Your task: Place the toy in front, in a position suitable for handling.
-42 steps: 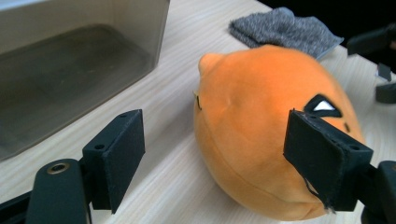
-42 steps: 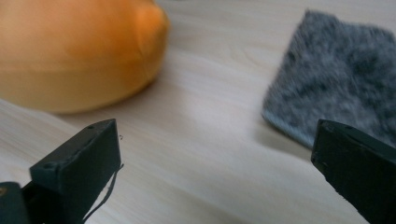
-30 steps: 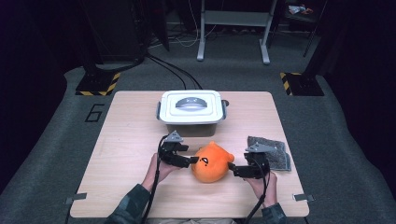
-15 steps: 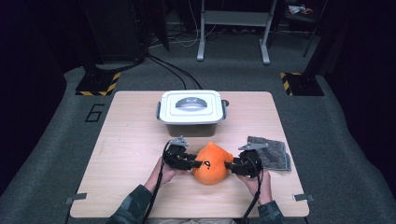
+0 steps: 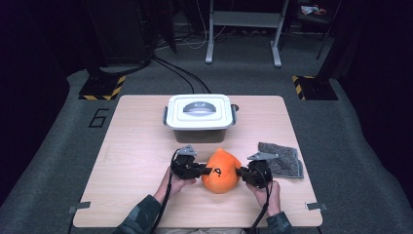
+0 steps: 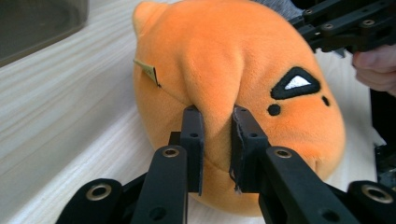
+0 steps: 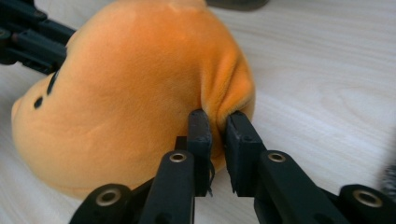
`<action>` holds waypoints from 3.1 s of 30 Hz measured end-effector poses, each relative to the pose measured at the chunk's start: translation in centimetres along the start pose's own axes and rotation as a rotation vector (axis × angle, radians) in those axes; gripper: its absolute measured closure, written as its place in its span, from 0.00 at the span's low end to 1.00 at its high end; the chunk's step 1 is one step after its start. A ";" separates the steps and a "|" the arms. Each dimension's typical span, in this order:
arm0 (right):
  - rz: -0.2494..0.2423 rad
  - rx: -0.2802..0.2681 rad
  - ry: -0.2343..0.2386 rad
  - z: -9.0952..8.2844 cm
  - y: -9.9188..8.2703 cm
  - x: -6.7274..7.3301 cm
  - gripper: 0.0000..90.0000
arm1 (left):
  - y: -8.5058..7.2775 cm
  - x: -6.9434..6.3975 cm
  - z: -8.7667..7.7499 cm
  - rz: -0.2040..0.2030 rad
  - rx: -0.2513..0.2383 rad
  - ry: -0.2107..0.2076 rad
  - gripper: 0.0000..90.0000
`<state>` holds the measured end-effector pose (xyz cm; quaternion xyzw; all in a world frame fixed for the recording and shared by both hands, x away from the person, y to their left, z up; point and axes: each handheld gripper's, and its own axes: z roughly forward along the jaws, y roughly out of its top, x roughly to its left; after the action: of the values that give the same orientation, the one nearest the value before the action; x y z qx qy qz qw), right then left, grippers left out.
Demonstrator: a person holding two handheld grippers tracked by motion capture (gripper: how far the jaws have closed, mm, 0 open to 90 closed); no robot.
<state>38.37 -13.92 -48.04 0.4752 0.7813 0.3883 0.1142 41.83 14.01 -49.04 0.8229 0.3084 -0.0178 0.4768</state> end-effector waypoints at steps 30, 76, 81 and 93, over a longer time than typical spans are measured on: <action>-0.086 0.055 -0.045 0.7 5.1 -0.5 0.98 | -0.9 -3.0 0.6 -0.129 -0.048 0.006 0.86; -0.053 0.050 -0.013 -0.6 0.3 1.9 0.25 | 3.6 1.4 2.0 -0.073 0.130 0.094 0.32; -0.040 0.068 -0.012 0.3 -0.4 1.7 0.31 | 3.0 1.5 2.7 -0.086 0.140 0.055 0.40; -0.042 0.064 -0.011 0.7 -0.7 1.8 0.61 | 2.7 0.9 3.0 -0.023 0.130 0.073 0.70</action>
<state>37.36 -12.21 -48.69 0.4643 0.8024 0.3580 0.1112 44.75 11.14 -48.91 0.8488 0.3331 -0.0134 0.4104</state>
